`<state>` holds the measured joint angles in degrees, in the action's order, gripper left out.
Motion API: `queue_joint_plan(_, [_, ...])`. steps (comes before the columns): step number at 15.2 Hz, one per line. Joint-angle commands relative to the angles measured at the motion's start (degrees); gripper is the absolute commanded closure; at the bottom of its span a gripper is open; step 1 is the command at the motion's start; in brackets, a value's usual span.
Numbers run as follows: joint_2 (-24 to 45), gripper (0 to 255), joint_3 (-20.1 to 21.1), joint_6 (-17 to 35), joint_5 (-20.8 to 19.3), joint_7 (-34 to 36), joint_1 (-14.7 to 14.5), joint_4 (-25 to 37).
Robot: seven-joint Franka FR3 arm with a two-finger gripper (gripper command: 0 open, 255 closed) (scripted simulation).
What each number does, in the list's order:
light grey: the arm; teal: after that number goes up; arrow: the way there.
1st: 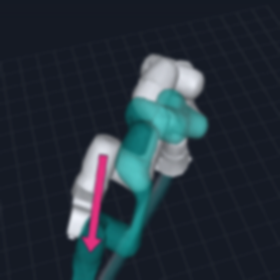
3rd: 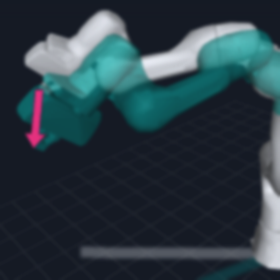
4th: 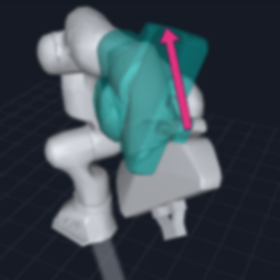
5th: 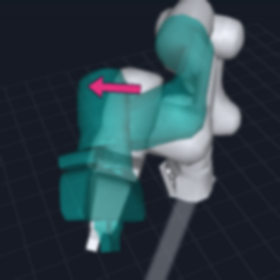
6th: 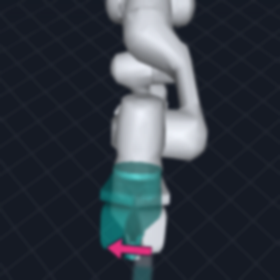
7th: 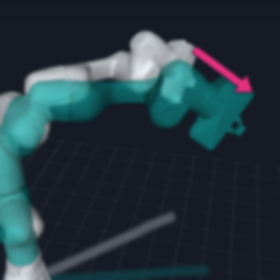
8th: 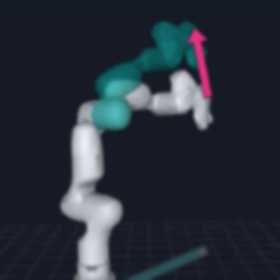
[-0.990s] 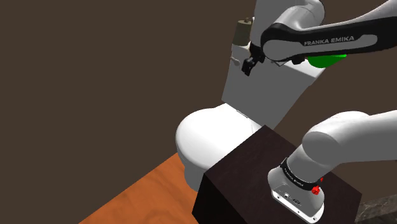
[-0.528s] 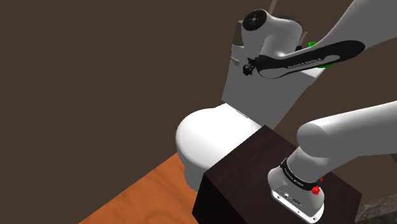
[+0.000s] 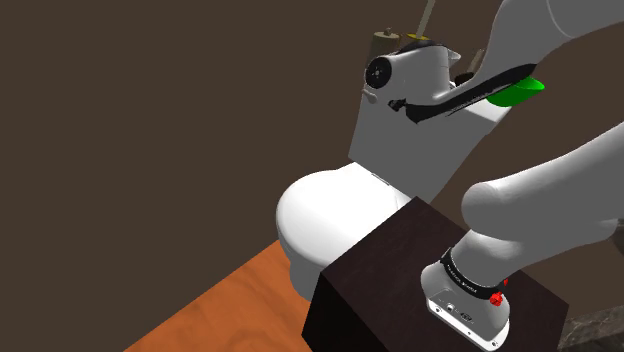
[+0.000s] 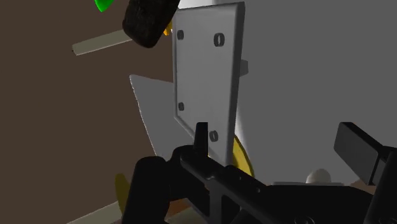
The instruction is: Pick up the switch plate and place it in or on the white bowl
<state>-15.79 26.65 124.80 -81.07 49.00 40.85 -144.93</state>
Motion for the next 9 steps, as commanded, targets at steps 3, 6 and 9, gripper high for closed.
queue_joint_plan(3, [5.03, 0, 0.79, -5.17, -9.85, 6.69, 2.89, 2.61])
queue_joint_plan(6, [6.69, 0, -0.13, -4.46, -12.08, 7.38, 3.93, 3.60])
queue_joint_plan(9, [8.40, 0, -1.00, -3.79, -14.26, 8.02, 4.94, 4.70])
